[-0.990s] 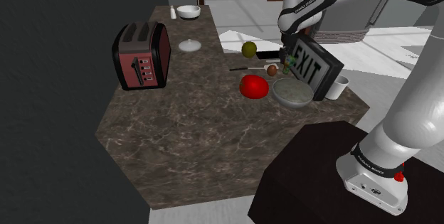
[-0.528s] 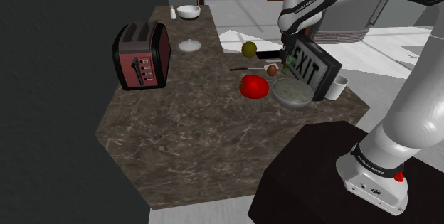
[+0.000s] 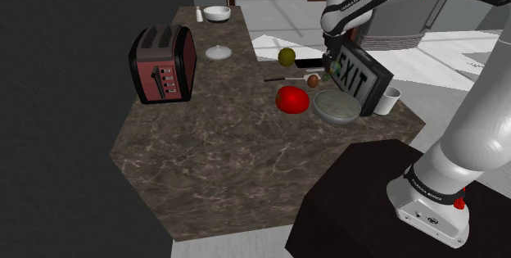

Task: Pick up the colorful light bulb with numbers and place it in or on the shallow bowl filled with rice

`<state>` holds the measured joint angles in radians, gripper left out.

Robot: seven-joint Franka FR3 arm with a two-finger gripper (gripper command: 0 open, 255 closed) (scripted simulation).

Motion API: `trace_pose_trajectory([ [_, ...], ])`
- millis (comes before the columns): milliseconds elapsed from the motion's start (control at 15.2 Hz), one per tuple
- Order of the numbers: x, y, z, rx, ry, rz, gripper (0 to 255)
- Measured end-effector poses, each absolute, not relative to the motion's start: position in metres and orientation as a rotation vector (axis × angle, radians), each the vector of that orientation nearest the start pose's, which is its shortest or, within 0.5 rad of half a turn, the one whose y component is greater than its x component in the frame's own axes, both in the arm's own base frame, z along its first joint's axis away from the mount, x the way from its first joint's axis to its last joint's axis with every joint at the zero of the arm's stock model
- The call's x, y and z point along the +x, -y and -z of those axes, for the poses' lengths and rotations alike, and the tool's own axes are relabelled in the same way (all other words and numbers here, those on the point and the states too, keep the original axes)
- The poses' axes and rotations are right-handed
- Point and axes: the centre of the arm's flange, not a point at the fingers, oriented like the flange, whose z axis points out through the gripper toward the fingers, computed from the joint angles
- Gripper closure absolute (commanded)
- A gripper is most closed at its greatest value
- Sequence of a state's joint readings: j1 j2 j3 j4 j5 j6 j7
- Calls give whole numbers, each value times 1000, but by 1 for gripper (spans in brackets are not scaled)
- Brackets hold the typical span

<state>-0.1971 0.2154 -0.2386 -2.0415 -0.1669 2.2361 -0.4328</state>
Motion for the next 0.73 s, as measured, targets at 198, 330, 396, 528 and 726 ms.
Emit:
trace_pose_trajectory([
  [198, 529, 249, -356, -3290, 175, -152, 255],
  [330, 529, 248, -367, -3290, 175, -152, 255],
  [396, 528, 248, -372, -3290, 175, -152, 255],
  [528, 529, 249, -383, -3290, 175, -151, 255],
  [726, 529, 248, -398, -3290, 175, -152, 255],
])
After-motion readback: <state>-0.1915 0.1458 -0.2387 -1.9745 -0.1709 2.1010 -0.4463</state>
